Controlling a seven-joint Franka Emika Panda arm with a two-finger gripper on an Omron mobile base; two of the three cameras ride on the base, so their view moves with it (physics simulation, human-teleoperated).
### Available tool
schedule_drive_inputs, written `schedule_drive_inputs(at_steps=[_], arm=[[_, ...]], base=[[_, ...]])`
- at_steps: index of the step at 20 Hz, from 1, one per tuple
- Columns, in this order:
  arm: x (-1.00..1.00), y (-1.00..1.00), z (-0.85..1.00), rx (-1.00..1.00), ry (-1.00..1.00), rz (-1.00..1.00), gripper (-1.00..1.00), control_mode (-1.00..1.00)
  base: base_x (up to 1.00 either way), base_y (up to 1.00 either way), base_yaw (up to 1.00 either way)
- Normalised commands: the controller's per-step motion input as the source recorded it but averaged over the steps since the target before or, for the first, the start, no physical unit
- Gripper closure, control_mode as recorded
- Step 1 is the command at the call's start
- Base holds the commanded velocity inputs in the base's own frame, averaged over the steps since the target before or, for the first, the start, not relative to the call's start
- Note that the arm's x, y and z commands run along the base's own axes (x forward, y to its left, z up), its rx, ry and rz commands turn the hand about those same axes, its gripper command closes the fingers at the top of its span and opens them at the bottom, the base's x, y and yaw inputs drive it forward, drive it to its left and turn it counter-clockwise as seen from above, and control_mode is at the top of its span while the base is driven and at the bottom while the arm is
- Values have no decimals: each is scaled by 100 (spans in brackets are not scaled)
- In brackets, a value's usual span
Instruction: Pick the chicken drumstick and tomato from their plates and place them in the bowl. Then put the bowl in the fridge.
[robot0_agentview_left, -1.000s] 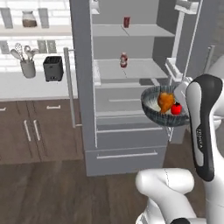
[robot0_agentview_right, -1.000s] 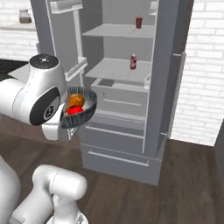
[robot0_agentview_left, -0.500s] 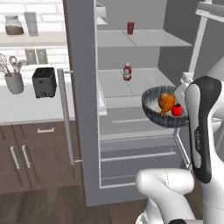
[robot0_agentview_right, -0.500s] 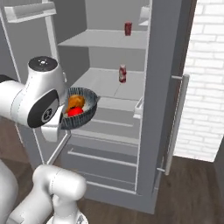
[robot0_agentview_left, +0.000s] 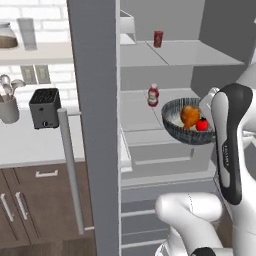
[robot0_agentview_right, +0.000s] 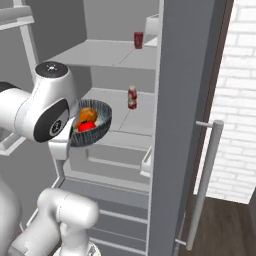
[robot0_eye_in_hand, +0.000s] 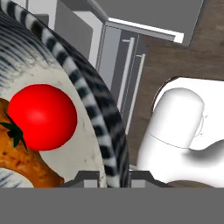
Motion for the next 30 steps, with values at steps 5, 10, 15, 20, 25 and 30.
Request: schedule_drive_inputs(at_steps=[5, 10, 15, 20, 25, 30], arm=[[0, 0, 0, 0, 0, 0, 100, 100], [82, 12, -13, 0, -1, 0, 100, -100], [79, 23, -25, 0, 0, 10, 100, -100], [76, 13, -33, 2, 0, 20, 100, -100], [61, 6, -59, 5, -6, 13, 100, -100], [65, 5, -44, 9, -7, 0, 100, -100]], base=[[49, 25, 0], [0, 0, 0], [0, 0, 0], [0, 0, 0], [0, 0, 0], [0, 0, 0]])
